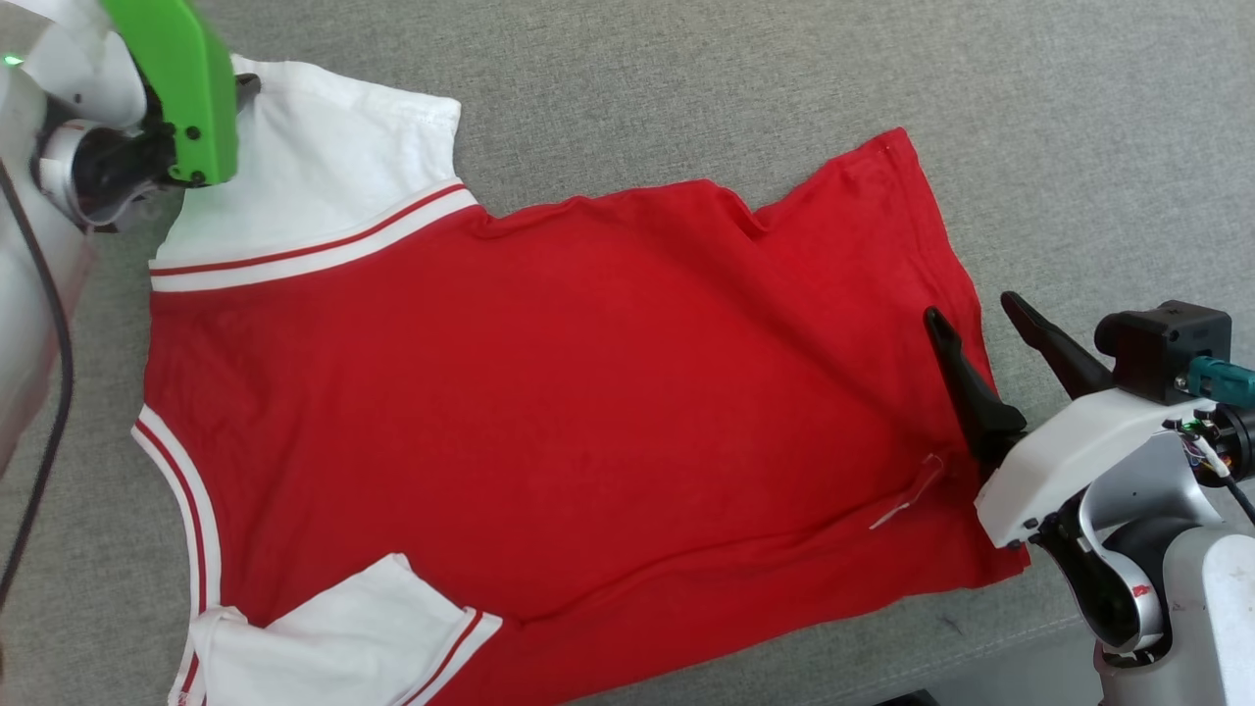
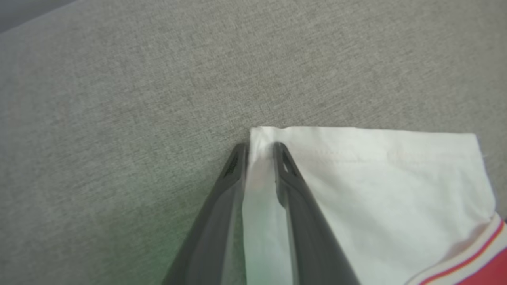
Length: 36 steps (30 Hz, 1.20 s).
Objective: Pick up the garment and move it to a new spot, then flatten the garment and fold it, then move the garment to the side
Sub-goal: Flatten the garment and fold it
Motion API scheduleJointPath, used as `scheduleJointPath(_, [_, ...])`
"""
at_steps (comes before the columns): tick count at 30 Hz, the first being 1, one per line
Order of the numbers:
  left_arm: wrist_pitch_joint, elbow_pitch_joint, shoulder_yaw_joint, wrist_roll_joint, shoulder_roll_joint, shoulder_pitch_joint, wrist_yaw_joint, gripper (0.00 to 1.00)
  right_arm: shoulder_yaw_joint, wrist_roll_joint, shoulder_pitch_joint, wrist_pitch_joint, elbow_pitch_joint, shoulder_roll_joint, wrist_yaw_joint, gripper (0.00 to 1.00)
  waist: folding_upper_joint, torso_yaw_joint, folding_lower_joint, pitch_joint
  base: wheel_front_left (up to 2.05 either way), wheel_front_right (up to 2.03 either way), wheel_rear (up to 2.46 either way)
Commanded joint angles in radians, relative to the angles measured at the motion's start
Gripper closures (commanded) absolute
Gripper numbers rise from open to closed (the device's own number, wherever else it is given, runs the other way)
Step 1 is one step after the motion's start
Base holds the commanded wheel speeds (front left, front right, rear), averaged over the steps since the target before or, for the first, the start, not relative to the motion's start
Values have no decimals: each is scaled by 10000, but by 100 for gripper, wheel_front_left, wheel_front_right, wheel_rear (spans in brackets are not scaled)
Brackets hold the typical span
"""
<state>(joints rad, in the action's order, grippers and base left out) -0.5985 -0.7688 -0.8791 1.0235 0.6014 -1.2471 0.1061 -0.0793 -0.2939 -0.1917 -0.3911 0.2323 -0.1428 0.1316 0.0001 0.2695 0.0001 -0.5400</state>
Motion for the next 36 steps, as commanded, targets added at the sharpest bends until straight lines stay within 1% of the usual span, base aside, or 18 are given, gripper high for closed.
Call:
scheduleJointPath(1, [30,-174,-188,28,-249,354,85,100,21,40,-123,-34,-33,27,-9,0,-1,-40,-1,41,0,0,0])
scheduleJointPath(4, [477,-309,-13,151,-391,364,99,100,74,21,-168,-165,-52,-33,-9,0,-1,-158,-1,197,0,0,0])
scheduleJointPath(8, [936,-433,148,306,-544,416,130,100,140,-24,-274,-584,-47,-338,-9,0,-1,-428,-1,546,0,0,0])
scheduleJointPath(11, [1048,-350,278,554,-653,517,156,100,243,-129,-457,-1310,-42,-641,-9,0,-1,-744,-1,868,0,0,0])
scheduleJointPath(15, [885,40,237,721,-577,751,181,100,457,-534,-899,-2765,-214,-834,-9,0,-1,-1150,-1,1271,0,0,0])
scheduleJointPath(18, [798,669,158,815,-561,1054,188,100,566,-502,-1414,-4049,-561,-1227,-9,0,-1,-1534,-1,1525,0,0,0])
scheduleJointPath(20, [728,1155,161,942,-522,1284,171,100,701,-640,-1752,-4901,-845,-1218,-9,0,-1,-1760,-1,1652,0,0,0])
scheduleJointPath(24, [679,2281,126,932,-283,1622,-137,100,943,-509,-2497,-6312,-1362,-1399,-9,0,-1,-2193,-1,1709,0,0,0])
scheduleJointPath(26, [697,2902,147,961,-209,1768,-292,100,990,-421,-2883,-6730,-1581,-1510,-9,0,-1,-2402,-1,1644,0,0,0])
scheduleJointPath(32, [815,4613,157,869,83,2151,-762,100,1088,-98,-3862,-7270,-2480,-1689,-9,0,-1,-2896,-1,1380,0,0,0])
scheduleJointPath(36, [886,5482,135,794,204,2359,-1009,100,981,186,-4249,-7195,-3165,-1865,-9,0,-1,-3165,-1,1280,0,0,0])
